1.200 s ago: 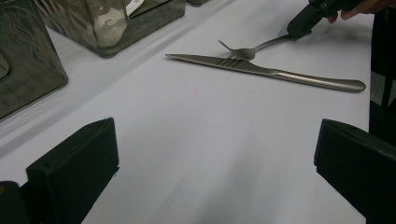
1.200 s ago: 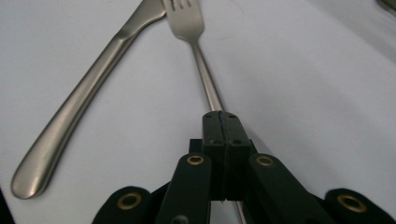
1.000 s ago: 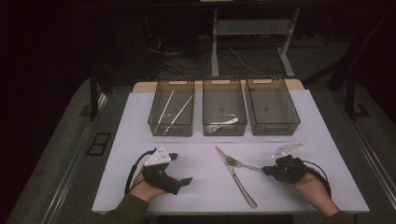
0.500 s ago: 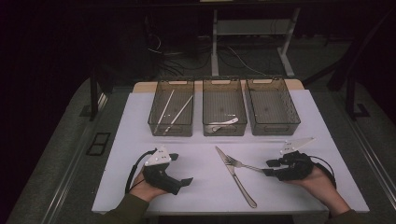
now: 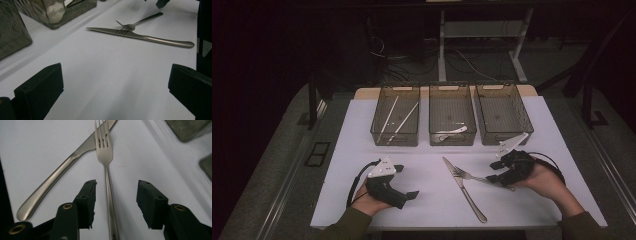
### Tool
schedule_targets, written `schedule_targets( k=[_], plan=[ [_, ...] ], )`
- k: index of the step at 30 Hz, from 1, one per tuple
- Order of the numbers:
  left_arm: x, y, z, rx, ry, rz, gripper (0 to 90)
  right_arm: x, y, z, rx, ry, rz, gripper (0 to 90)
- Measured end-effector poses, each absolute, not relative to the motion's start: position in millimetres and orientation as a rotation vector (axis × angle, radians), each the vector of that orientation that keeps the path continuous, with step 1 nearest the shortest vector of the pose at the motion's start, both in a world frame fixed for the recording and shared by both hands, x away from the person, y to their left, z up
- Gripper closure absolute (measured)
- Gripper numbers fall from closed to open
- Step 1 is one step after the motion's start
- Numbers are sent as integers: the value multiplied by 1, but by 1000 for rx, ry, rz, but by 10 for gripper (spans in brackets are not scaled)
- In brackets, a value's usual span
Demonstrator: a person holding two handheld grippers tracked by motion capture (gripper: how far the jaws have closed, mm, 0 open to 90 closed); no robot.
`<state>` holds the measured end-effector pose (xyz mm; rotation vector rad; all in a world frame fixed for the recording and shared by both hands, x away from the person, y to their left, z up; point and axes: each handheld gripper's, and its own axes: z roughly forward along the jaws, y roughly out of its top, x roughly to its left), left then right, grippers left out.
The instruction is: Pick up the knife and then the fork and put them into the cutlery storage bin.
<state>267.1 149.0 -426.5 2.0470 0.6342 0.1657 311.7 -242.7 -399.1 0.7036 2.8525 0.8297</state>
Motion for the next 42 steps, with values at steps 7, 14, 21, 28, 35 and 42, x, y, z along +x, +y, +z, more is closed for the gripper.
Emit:
schedule_targets(
  k=[7, 14, 21, 28, 35, 42],
  plan=[
    [267, 150, -427, 2044, 636, 164, 0, 321, -213, -407, 562, 2935, 643, 601],
    [267, 150, -427, 2045, 631, 159, 0, 325, -195, -413, 508, 2974, 530, 696],
    [267, 149, -427, 2046, 630, 159, 0, 327, -191, -416, 495, 3003, 462, 756],
    [267, 149, -427, 2047, 629, 158, 0, 327, -191, -419, 503, 3010, 425, 804],
    [267, 149, -427, 2048, 628, 154, 0, 328, -191, -421, 502, 3017, 409, 820],
    [267, 147, -427, 2052, 628, 155, 0, 327, -189, -421, 477, 3011, 381, 842]
  ],
)
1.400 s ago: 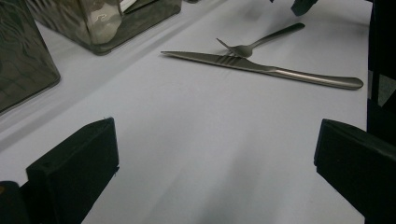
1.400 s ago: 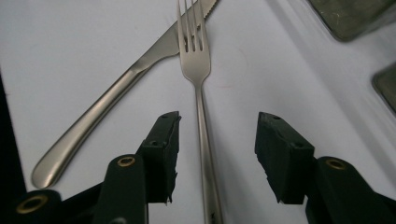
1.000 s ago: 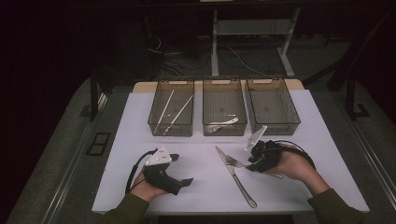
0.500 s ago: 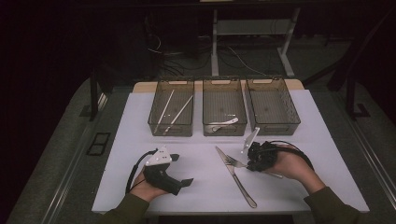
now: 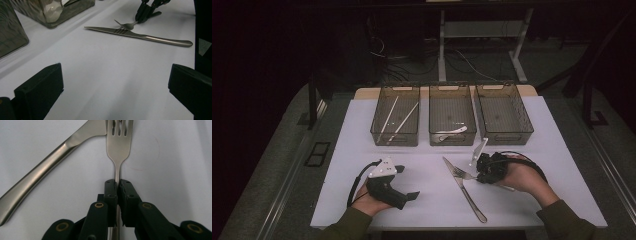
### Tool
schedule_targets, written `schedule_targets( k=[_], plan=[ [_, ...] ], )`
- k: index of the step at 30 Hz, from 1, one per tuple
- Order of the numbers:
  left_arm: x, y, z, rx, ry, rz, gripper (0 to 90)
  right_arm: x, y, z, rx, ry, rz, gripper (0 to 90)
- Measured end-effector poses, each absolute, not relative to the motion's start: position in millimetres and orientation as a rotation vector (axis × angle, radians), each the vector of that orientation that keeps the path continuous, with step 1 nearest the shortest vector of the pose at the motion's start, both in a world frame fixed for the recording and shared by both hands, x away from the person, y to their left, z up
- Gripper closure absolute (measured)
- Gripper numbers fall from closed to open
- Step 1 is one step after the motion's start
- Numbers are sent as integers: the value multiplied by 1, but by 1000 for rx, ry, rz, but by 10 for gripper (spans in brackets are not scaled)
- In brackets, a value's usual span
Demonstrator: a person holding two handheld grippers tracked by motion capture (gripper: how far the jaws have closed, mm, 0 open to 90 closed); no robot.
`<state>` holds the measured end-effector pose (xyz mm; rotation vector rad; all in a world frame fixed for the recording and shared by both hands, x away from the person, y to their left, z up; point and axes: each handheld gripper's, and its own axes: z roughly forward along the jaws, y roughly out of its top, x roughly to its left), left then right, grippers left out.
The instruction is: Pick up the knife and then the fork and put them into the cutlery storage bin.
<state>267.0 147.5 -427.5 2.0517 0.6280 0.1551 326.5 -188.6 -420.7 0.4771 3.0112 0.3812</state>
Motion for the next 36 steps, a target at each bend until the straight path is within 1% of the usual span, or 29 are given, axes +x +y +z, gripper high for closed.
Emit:
schedule_targets(
  k=[16, 36],
  plan=[
    [267, 148, -427, 2050, 627, 155, 0, 331, -203, -418, 601, 3021, 490, 848],
    [268, 149, -427, 2057, 602, 163, 0, 335, -243, -384, 854, 2834, 770, 849]
  ],
)
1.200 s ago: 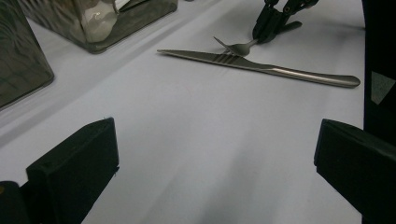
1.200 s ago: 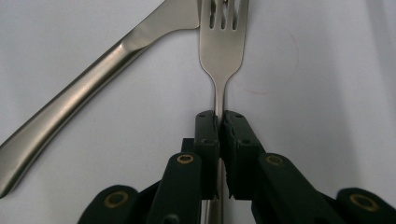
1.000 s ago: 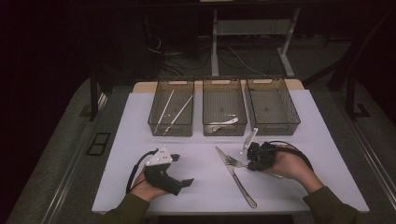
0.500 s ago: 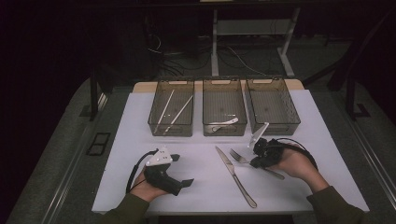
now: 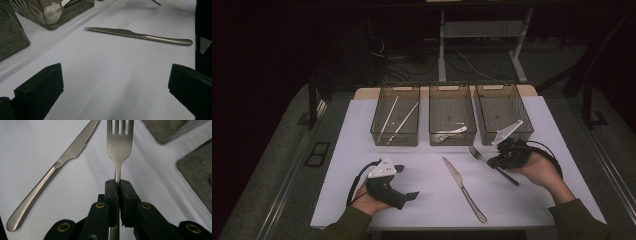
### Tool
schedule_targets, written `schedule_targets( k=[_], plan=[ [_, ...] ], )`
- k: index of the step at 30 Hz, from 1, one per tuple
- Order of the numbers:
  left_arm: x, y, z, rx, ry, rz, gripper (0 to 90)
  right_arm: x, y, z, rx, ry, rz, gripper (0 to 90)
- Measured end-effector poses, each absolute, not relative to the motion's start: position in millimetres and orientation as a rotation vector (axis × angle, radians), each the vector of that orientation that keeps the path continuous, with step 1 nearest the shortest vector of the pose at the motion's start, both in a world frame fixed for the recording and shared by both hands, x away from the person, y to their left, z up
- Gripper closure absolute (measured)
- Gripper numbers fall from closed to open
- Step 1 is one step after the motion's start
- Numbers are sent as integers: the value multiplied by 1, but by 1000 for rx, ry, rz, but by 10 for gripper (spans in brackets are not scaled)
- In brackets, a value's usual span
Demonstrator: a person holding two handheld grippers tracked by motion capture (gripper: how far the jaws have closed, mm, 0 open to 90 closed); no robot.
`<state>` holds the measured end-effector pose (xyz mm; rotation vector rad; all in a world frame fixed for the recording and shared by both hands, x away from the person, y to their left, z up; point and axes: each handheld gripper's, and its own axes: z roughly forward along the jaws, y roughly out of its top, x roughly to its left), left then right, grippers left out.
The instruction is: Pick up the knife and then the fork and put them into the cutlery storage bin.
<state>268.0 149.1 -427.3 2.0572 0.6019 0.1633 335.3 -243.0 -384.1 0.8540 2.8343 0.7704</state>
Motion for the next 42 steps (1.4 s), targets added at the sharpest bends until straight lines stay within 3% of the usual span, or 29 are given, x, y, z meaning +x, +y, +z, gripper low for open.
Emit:
schedule_targets(
  k=[25, 42],
  plan=[
    [276, 155, -432, 2043, 582, 180, 0, 351, -281, -356, 1016, 2647, 921, 850],
    [277, 156, -433, 2045, 589, 184, 0, 391, -287, -310, 1062, 2510, 959, 850]
  ],
)
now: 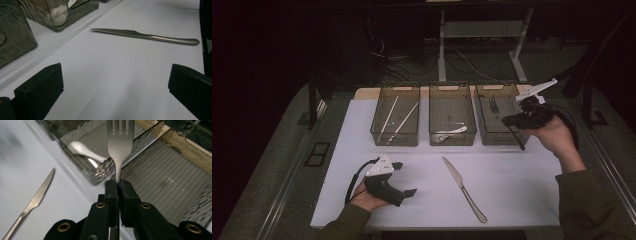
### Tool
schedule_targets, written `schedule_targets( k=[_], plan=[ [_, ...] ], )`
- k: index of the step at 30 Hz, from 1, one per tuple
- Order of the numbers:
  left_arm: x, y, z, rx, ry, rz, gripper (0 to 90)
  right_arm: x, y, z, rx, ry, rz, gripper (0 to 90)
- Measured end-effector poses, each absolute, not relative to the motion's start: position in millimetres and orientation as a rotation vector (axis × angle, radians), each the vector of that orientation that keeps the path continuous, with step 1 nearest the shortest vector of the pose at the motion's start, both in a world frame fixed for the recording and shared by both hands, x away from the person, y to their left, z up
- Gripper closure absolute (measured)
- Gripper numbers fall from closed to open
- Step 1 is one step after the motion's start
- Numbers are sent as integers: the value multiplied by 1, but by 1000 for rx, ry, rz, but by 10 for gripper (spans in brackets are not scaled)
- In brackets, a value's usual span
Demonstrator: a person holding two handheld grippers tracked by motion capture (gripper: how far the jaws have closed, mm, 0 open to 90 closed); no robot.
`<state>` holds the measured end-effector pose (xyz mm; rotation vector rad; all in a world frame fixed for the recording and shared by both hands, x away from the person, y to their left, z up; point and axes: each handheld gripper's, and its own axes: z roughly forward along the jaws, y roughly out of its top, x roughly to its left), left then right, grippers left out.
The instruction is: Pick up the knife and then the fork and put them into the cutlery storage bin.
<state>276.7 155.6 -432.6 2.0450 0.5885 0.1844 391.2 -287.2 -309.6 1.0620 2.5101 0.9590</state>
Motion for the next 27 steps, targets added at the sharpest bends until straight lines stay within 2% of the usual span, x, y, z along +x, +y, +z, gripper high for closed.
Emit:
schedule_targets(
  k=[14, 27],
  plan=[
    [277, 155, -433, 2039, 582, 177, 0, 443, -303, -290, 1184, 2362, 972, 850],
    [277, 155, -433, 2043, 576, 173, 0, 472, -316, -325, 1302, 2323, 905, 851]
  ],
)
